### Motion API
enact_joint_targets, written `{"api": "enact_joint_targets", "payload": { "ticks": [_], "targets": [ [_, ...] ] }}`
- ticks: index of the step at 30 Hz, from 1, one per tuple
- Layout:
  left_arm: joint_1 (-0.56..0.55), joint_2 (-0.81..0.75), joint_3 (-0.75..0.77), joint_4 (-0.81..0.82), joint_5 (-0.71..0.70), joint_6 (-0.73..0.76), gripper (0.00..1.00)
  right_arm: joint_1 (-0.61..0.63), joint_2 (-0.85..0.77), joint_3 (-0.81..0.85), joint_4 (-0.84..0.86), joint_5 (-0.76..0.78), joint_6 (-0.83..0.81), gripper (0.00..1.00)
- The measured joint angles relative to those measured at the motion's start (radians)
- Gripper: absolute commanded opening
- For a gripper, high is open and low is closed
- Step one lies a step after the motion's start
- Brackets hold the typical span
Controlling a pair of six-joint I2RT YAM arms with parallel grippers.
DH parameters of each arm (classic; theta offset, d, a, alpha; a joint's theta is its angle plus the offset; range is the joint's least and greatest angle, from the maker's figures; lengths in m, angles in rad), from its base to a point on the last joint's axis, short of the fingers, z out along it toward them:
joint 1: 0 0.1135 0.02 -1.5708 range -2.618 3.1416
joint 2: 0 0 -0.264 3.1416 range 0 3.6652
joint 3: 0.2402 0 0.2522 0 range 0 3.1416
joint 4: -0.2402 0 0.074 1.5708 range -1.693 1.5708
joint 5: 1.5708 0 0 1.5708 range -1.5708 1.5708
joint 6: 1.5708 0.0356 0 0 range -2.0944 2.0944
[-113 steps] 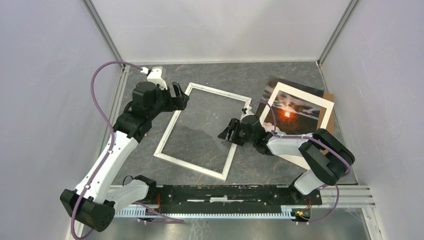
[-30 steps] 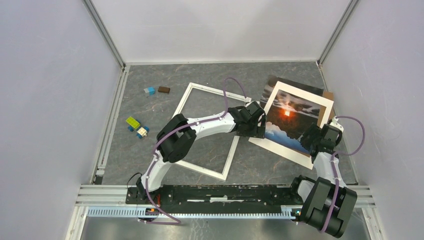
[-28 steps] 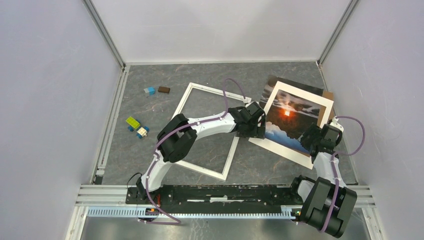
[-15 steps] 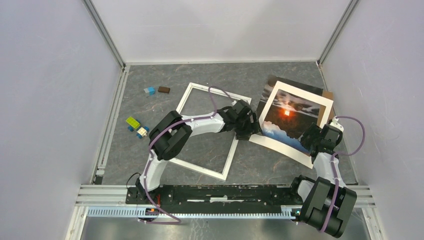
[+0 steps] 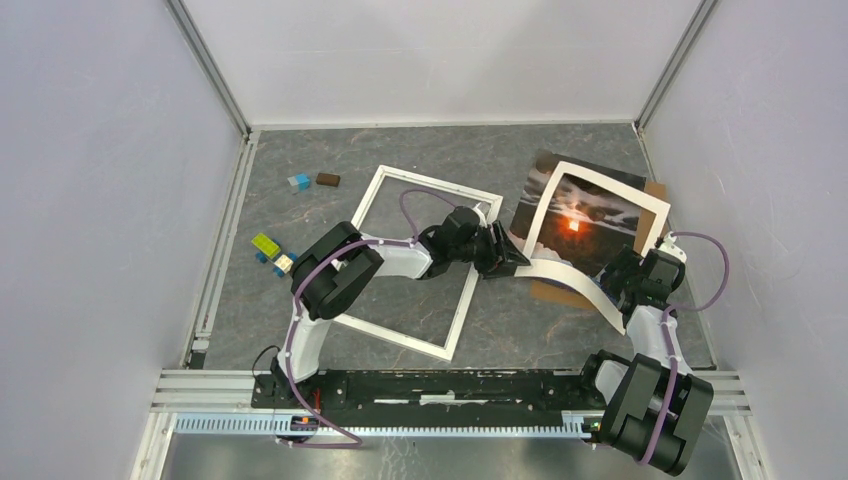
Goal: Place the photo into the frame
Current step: Pick up the photo frame item at the center of the board.
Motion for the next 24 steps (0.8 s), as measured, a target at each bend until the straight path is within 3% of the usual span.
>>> {"api": "enact_joint_targets", "payload": {
  "ticks": [14, 19, 24],
  "targets": [
    [0.037, 0.011, -0.066, 0.367, 0.050, -0.154, 0.67, 0.000, 0.000, 0.000, 0.003, -0.015, 0.000, 0.90],
    [0.043, 0.018, -0.013, 0.208, 0.042, -0.113, 0.64, 0.000, 0.000, 0.000, 0.004, -0.020, 0.000, 0.89],
    [0.043, 0.048, 0.116, 0.041, 0.043, -0.032, 0.52, 0.000, -0.002, -0.002, 0.006, -0.020, -0.001, 0.89]
  ]
}}
